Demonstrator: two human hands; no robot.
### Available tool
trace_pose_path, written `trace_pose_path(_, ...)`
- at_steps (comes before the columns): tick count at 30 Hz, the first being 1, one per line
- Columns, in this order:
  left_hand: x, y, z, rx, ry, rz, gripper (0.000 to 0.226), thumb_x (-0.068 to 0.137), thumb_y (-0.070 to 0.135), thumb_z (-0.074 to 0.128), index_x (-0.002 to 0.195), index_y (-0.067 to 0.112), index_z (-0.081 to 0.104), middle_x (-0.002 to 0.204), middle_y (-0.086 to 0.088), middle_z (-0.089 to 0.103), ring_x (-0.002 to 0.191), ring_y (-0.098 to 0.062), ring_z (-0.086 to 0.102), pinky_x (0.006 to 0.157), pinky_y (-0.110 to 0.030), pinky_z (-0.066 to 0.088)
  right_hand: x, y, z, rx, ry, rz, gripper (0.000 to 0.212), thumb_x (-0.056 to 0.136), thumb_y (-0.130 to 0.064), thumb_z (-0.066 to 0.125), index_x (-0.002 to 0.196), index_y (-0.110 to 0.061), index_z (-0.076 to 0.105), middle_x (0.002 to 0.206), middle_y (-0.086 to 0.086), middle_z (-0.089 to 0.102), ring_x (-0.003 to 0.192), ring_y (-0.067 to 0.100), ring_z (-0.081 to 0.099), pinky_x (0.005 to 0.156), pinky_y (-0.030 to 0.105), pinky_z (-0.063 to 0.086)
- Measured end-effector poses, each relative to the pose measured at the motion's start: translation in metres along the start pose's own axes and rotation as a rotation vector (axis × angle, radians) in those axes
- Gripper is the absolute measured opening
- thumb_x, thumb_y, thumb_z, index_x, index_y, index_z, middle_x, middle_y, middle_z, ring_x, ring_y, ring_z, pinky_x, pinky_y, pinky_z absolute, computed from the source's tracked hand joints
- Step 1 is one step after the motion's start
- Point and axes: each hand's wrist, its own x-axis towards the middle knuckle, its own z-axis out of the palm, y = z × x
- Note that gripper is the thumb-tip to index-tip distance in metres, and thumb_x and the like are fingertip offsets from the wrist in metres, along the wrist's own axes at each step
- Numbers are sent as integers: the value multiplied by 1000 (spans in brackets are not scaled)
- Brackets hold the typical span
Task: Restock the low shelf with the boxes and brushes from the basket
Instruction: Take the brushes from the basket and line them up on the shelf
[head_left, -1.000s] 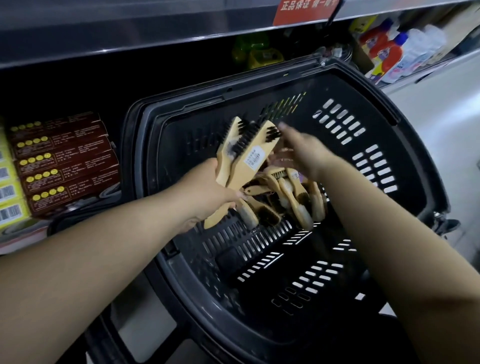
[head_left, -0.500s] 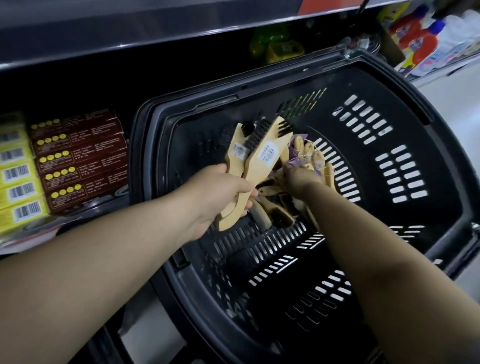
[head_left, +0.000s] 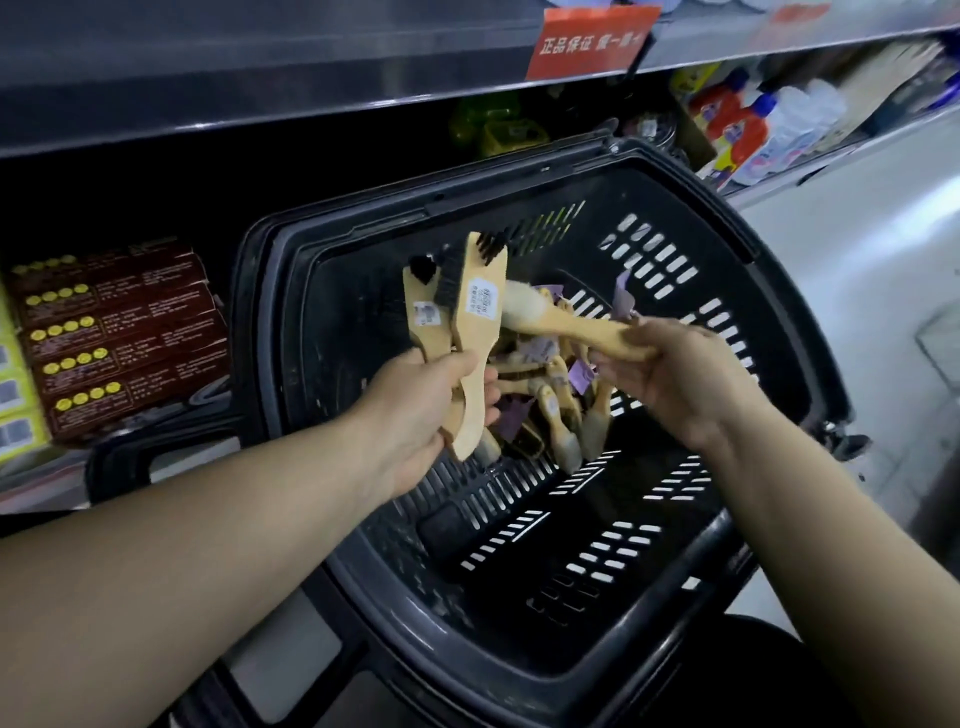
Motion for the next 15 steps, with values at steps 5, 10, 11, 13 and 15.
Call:
trace_pose_path(5, -6, -5, 6, -80, -57, 66, 12, 96, 13, 47, 99, 17, 58, 82, -4, 75, 70, -14, 70, 77, -36, 56, -41, 18, 9, 313, -236, 152, 52, 73, 9, 53, 122, -7, 44, 98, 20, 70, 84, 28, 71, 70, 33, 60)
trace_pose_path(10, -10, -6, 12, -143, -117, 87, 13, 98, 16, 45, 103, 22, 55, 91, -4, 73, 68, -10, 71, 70, -32, 59, -55, 26, 26, -557, -62, -516, 31, 82, -2, 67, 102, -25, 62, 90, -1, 66, 72, 9, 65, 65, 20, 52)
trace_pose_path(11, -10, -5, 13, -167, -135, 86, 14, 98, 16, 44, 106, 22, 54, 88, -3, 74, 67, -10, 71, 62, -29, 59, -56, 29, 28, -692, -30, -658, 31, 81, -6, 70, 101, -28, 62, 94, -6, 62, 76, 11, 64, 69, 25, 52)
trace_pose_path(13, -12, -4, 15, -209, -165, 87, 17, 97, 17, 46, 112, 19, 55, 83, 0, 75, 67, -9, 71, 52, -24, 55, -55, 37, 31, -833, -16, -873, 34, 77, -12, 73, 109, -22, 66, 99, -12, 53, 85, 14, 62, 78, 39, 53)
trace_pose_path(15, -13, -2, 15, -226, -182, 94, 23, 95, 19, 49, 118, 18, 56, 90, -1, 74, 73, -11, 71, 54, -25, 56, -54, 45, 32, -911, -12, -1006, 37, 76, -17, 72, 113, -13, 67, 105, -7, 53, 93, 13, 60, 81, 52, 52)
